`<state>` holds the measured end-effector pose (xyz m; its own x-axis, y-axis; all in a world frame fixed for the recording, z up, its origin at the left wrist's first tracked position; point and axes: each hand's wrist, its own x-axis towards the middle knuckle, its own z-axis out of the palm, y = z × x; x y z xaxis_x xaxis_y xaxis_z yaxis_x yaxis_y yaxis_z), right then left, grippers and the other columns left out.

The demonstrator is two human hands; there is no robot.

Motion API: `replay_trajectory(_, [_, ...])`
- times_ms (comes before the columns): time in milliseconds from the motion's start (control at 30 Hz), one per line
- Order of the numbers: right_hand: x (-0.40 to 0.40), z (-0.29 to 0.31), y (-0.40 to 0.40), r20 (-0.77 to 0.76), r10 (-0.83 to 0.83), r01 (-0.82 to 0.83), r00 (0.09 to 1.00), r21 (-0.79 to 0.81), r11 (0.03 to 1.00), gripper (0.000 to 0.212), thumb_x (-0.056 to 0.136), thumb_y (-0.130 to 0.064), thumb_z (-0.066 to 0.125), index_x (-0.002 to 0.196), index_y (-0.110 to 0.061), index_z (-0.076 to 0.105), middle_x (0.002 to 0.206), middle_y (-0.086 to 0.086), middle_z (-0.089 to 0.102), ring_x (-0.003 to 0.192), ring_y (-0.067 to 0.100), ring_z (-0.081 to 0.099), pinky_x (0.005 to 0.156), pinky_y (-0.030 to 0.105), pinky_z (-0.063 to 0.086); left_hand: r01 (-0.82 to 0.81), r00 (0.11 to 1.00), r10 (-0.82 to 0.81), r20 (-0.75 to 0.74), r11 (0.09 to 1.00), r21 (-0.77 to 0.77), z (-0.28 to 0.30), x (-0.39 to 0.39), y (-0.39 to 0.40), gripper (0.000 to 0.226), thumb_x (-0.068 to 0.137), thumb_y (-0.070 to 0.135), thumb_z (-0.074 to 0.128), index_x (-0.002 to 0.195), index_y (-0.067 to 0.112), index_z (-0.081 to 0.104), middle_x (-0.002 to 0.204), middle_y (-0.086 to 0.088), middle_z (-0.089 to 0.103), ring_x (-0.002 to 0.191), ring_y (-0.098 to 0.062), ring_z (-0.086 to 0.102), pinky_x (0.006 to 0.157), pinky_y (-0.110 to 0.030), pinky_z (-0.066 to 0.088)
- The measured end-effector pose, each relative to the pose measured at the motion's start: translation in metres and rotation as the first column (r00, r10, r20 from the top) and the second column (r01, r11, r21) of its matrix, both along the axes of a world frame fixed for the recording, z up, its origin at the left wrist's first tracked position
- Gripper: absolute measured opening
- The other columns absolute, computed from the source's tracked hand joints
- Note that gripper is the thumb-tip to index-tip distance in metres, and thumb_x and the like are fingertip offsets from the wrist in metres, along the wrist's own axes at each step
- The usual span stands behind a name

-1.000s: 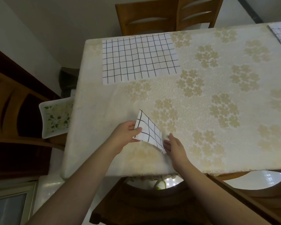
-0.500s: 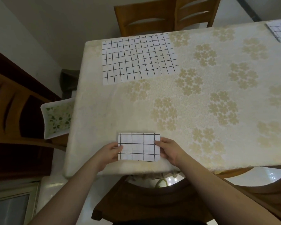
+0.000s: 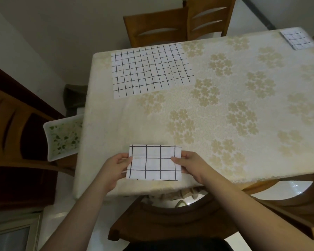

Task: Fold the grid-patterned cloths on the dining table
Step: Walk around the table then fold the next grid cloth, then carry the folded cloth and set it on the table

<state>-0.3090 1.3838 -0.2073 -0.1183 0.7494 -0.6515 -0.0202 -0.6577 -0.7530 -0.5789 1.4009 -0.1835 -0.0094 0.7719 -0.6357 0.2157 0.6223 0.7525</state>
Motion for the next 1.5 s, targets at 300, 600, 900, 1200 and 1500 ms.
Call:
replay_trajectory(300, [-0.029,0.057,-0.044,-0.027,-0.115,0.117,0.993,0.051,0.992,0.021,0.089,-0.03,0.068,0.091,-0.011,0.061,0.085,0.014,0.058,0.078,0.024,0.057,0.065,0.023,0.055,-0.16,0.974,0.149,0.171,0.986,0.048,0.05,-0.02,-0.023,0.011,0.096,0.015,0.057,0.103,0.012,0.065,0.088,-0.007,0.071,0.071,-0.02,0.065,0.067,-0.034,0.052])
replay_trajectory(600, [-0.069,0.114,-0.124,0.009,-0.33,0.325,0.944,0.149,0.934,0.027,0.093,-0.021,0.063,0.093,0.005,0.065,0.088,0.026,0.067,0.075,0.032,0.065,0.065,0.031,0.056,0.003,0.982,-0.028,0.188,0.991,0.137,0.085,-0.053,-0.063,0.011,0.094,0.016,0.06,0.098,0.009,0.067,0.093,-0.013,0.073,0.078,-0.025,0.067,0.061,-0.031,0.055])
replay_trajectory(900, [-0.064,0.133,-0.234,0.05,-0.657,0.638,0.752,0.192,0.745,0.042,0.091,-0.021,0.065,0.101,0.018,0.056,0.089,0.021,0.064,0.08,0.031,0.062,0.084,0.048,0.047,0.348,0.902,-0.375,0.216,0.925,0.152,0.108,-0.002,-0.093,0.013,0.094,0.017,0.061,0.098,0.008,0.068,0.092,-0.011,0.075,0.076,-0.02,0.072,0.064,-0.034,0.058])
replay_trajectory(1200, [-0.033,0.14,-0.344,0.046,-0.866,0.838,0.499,0.23,0.495,0.019,0.093,-0.02,0.061,0.087,-0.003,0.068,0.081,0.009,0.071,0.07,0.02,0.067,0.061,0.028,0.055,0.683,0.692,-0.69,0.212,0.721,0.119,0.119,0.079,-0.158,0.016,0.095,0.014,0.058,0.109,0.009,0.064,0.099,-0.011,0.074,0.085,-0.023,0.073,0.063,-0.034,0.059])
replay_trajectory(1500, [0.012,0.141,-0.506,-0.04,-0.974,0.957,0.224,0.197,0.212,0.016,0.093,-0.017,0.06,0.095,-0.005,0.07,0.087,0.01,0.073,0.073,0.019,0.067,0.064,0.029,0.054,0.845,0.495,-0.849,0.184,0.52,0.122,0.12,0.193,-0.294,0.016,0.098,0.014,0.051,0.103,0.007,0.064,0.086,-0.009,0.075,0.071,-0.02,0.072,0.052,-0.031,0.057])
